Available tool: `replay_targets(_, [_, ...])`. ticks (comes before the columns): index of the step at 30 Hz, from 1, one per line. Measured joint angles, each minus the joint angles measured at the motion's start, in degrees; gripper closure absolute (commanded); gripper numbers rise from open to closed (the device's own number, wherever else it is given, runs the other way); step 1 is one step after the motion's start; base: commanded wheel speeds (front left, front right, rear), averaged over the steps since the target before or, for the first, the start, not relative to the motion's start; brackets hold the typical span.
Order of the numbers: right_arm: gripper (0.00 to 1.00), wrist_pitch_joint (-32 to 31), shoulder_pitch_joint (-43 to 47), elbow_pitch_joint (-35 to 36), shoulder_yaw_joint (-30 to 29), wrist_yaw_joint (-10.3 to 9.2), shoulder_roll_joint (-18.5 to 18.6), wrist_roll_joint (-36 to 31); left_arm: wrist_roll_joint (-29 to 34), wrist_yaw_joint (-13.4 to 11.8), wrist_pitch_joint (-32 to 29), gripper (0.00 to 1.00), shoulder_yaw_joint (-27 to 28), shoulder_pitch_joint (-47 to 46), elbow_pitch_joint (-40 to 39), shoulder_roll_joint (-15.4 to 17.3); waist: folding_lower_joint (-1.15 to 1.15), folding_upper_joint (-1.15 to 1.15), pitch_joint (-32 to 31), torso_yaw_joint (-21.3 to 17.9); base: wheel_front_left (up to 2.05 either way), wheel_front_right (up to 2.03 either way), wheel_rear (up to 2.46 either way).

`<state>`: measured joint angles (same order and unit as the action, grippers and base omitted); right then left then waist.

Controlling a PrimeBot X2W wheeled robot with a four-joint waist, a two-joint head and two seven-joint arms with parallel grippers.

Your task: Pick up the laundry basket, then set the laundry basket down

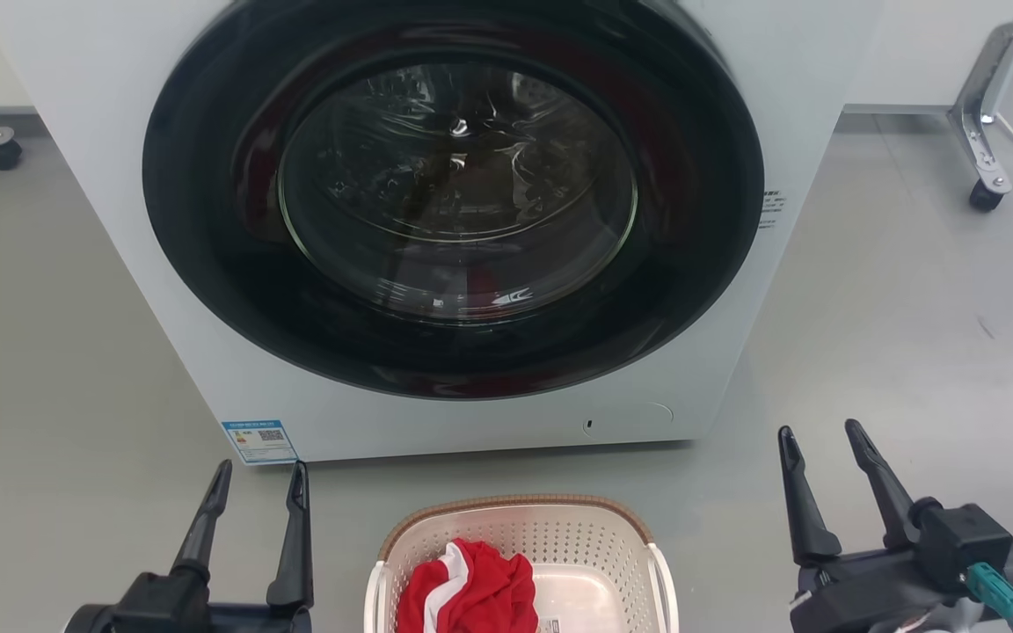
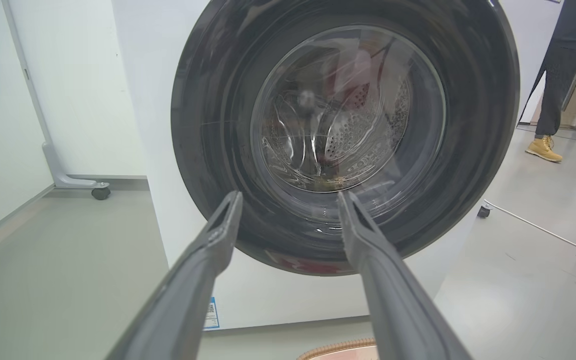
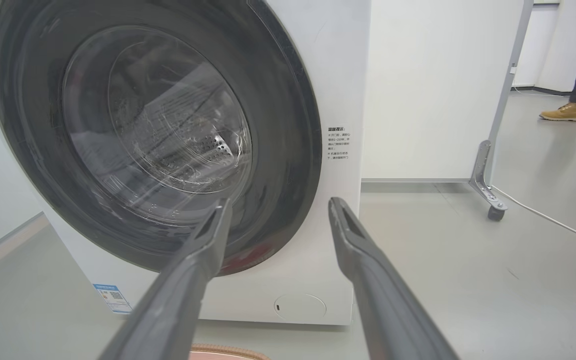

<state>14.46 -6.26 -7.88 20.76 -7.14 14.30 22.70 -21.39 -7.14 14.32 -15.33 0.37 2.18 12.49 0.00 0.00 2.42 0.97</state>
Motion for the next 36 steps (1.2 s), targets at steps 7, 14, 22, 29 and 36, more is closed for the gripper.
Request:
replay_targets(7, [0.00, 0.0, 3.5, 1.5, -3.0, -0.01, -0.4, -1.5, 0.6, 0.0, -1.0, 0.00, 1.2, 2.2, -0.7, -1.8, 0.00, 0.00, -0.6, -0.1, 0.00, 0.00, 0.00])
replay_targets(14, [0.00, 0.1, 4.5, 2.2, -4.5, -0.02, -1.4, -2.5, 1.2, 0.0, -2.9, 0.00, 1.9, 2.5, -0.7, -2.5, 0.00, 0.00, -0.6, 0.1, 0.00, 0.00, 0.00])
replay_targets(22, [0.00, 0.1, 4.8, 2.5, -5.2, -0.15, -2.2, -3.9, 1.8, 0.0, -4.7, 0.00, 2.4, 2.8, -1.0, -3.1, 0.00, 0.00, -0.6, 0.2, 0.00, 0.00, 0.00])
replay_targets(29, [0.00, 0.1, 5.1, 2.9, -5.5, -0.16, -2.6, -4.6, 2.8, 0.0, -6.0, 0.00, 2.6, 3.2, -1.5, -3.6, 0.01, 0.00, -0.6, 0.3, 0.00, 0.00, 0.00])
replay_targets(36, [1.00, -0.3, 6.7, 0.3, -5.0, -0.05, -3.7, -4.4, 3.2, 0.1, -6.4, 1.00, 2.3, 4.5, 1.1, -4.0, 0.01, 0.00, -0.6, 0.3, 0.00, 0.00, 0.00])
